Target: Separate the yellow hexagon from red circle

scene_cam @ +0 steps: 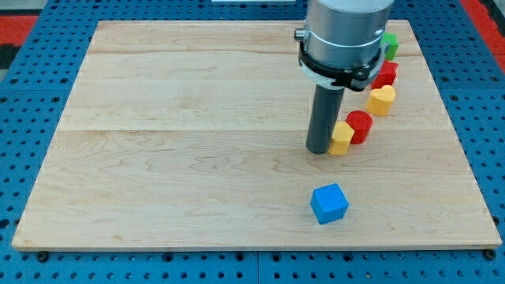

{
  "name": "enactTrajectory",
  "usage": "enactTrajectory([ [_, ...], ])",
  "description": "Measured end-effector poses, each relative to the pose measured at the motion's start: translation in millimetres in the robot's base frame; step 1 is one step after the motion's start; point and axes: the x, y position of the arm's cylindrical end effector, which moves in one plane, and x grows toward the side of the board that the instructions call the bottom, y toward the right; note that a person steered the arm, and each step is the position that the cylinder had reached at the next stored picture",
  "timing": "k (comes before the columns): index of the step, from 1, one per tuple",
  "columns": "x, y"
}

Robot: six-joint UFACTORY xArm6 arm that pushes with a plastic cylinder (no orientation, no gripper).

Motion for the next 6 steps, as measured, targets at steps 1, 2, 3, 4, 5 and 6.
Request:
enactTrajectory([
  [1,-8.2,0.3],
  [2,-18.4,-1.2],
  [3,-18.4,-22.6],
  [4,-20.9,-19.2],
  [5,-46.4,1.7],
  [6,-52.8,33.1],
])
